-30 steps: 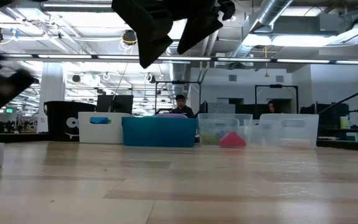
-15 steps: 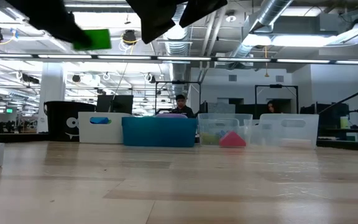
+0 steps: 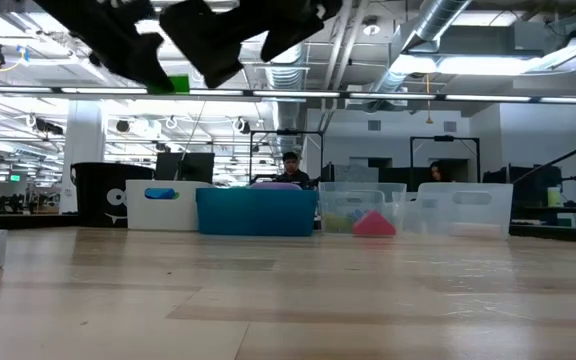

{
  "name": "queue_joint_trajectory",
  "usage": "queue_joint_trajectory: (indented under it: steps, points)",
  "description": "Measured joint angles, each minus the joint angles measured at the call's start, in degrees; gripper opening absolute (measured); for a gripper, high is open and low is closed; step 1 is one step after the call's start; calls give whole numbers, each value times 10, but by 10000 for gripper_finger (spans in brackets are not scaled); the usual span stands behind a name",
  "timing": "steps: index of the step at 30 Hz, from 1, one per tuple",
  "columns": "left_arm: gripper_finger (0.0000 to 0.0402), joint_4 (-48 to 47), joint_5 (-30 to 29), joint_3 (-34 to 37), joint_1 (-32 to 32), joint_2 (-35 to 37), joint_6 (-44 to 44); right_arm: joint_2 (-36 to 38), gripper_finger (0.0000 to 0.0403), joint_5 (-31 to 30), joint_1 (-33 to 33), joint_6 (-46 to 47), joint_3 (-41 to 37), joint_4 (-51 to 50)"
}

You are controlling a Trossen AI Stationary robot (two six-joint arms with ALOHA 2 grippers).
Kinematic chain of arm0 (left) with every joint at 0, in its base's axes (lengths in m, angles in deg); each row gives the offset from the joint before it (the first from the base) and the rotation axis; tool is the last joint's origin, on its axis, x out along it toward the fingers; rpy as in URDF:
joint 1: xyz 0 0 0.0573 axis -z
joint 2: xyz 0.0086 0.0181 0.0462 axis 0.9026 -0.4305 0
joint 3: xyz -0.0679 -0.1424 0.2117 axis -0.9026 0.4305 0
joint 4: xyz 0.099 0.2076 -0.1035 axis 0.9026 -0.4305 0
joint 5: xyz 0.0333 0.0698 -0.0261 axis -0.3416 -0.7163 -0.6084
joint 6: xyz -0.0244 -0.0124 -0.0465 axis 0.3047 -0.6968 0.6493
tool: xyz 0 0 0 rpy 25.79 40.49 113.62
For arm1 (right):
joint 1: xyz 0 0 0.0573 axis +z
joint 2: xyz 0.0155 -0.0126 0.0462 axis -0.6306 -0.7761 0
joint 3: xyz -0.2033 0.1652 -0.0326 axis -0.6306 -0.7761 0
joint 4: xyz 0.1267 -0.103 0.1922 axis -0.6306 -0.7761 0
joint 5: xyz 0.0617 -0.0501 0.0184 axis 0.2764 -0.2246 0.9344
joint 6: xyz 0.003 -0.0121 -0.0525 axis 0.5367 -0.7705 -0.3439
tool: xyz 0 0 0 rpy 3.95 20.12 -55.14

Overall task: Pick & Place Toys
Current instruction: Put the large green game piece into the white bin, then put the blue deck of cards into the right transparent bin

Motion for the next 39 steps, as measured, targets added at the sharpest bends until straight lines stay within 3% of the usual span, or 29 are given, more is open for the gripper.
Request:
queue_joint_trajectory:
  steps: [7,13,20,30,39]
  points:
    - [190,61,77,0,-159,-97,-42,-1,388,6,-3,-58,0,50]
    - [187,89,121,0,-228,-181,-42,-1,388,10,-3,-58,0,43]
    - [224,109,198,0,-224,-202,-42,-1,388,23,-3,-57,-10,41]
    - [305,112,215,0,-222,-197,-46,-2,388,40,-6,-54,-19,47]
    - [316,59,403,0,-177,-114,-92,-2,388,143,18,-54,-19,112]
